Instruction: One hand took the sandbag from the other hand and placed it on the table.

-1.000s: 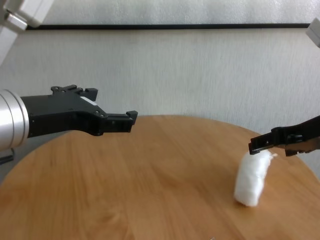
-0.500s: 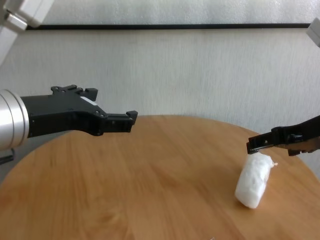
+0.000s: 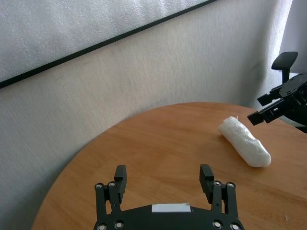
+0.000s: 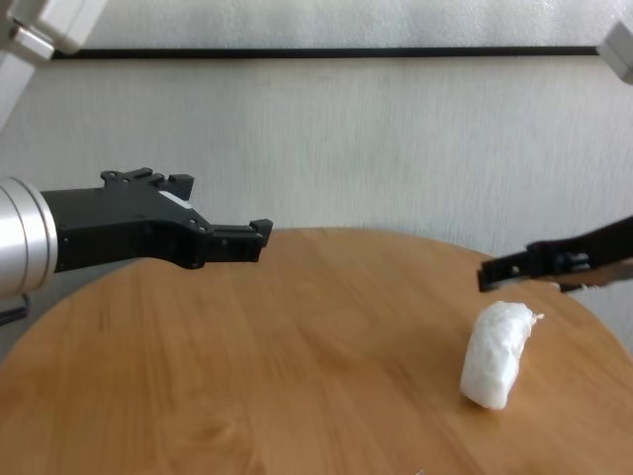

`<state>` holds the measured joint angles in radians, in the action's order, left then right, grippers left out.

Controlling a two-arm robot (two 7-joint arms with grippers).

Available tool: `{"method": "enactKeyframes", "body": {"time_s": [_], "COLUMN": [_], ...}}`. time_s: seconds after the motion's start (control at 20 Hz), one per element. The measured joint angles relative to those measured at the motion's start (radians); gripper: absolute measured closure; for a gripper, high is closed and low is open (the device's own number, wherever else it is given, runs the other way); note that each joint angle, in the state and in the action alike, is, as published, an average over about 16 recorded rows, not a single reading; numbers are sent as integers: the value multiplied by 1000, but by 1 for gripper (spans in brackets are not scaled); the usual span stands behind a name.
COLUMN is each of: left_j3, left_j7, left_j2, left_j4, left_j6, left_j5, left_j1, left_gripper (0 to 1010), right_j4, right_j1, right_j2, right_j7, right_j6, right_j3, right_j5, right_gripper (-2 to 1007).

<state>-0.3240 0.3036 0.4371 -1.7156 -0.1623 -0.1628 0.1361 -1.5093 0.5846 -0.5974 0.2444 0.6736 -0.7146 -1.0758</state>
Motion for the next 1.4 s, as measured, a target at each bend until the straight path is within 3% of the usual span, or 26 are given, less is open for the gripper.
{"method": "enactKeyframes", "body": {"time_s": [0.35,0.8,1.1,1.4], "left_j3": [0,0,0,0], "left_j7": [0,0,0,0], "left_j2": [0,0,0,0], "left_j4": [0,0,0,0], "left_j6": [0,0,0,0], "left_j5": [0,0,0,0], "left_j1": [0,0,0,0], "left_gripper": [8,8,8,8], "right_j4": [-30,-39,-32,-30], "right_j1": [20,56,64,53], "right_j2": [24,77,107,121], "right_j7": [-42,-90,-105,-114], "right_j6": [-20,-28,-36,-42], "right_j3": [-32,-66,-68,-59], "right_j5": [68,136,163,177], "right_gripper": [3,3,3,3]}}
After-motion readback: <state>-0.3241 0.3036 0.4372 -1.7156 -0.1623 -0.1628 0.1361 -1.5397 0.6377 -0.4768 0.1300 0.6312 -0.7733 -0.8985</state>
